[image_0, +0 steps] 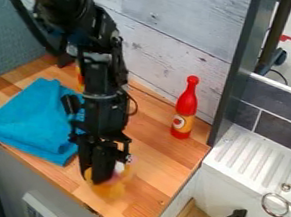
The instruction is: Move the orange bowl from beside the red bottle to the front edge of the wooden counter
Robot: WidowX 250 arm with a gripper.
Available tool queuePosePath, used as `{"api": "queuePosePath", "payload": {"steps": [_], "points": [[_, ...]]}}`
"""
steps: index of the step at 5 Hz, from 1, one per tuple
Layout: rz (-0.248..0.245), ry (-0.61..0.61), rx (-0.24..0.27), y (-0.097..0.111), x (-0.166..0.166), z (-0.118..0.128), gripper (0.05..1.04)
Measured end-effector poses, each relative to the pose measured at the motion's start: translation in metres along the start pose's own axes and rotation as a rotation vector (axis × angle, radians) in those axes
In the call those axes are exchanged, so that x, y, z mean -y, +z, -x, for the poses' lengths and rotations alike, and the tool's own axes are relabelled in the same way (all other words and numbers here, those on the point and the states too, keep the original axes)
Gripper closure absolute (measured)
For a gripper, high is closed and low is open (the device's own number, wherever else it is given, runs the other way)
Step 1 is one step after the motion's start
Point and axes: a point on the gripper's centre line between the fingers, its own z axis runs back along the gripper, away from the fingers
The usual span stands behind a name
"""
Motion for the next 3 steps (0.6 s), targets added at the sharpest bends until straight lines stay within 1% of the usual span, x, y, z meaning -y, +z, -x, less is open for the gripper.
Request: {"api": "queuePosePath", "payload": {"steps": [1, 2, 3], "points": [[-0.003, 0.023, -0.014, -0.0027, -0.003, -0.0039, 0.789], [-0.006, 0.059, -0.026, -0.0003, -0.0031, -0.0032, 0.5], [0.0, 0.063, -0.036, 0.0033, -0.0011, 0.0, 0.189]]}}
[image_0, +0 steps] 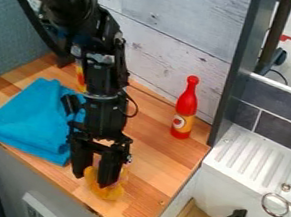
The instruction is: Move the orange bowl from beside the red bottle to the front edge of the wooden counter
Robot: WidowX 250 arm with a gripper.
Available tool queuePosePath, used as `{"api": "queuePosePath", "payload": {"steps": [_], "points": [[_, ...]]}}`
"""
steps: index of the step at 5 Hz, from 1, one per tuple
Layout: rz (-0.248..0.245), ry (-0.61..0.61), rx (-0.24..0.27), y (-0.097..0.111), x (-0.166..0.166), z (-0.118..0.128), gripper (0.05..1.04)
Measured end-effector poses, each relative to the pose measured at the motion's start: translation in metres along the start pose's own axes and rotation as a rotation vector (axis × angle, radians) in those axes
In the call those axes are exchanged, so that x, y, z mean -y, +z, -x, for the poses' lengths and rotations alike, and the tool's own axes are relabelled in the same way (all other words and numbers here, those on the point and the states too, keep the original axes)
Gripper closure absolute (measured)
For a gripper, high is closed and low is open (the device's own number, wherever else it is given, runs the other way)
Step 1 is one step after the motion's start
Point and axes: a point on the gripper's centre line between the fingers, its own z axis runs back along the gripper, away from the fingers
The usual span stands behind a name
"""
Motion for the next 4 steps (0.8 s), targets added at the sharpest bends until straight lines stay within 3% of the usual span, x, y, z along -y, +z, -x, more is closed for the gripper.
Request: {"api": "queuePosePath", "payload": {"steps": [1, 2, 3, 4], "points": [[-0.001, -0.009, 0.051, 0.027, 0.007, 0.005, 0.071], [-0.06, -0.005, 0.114, 0.06, 0.008, 0.01, 0.075], [-0.122, -0.081, 0.136, 0.086, 0.015, 0.002, 0.079], [-0.217, -0.121, 0.045, 0.098, 0.015, -0.003, 0.081]]}}
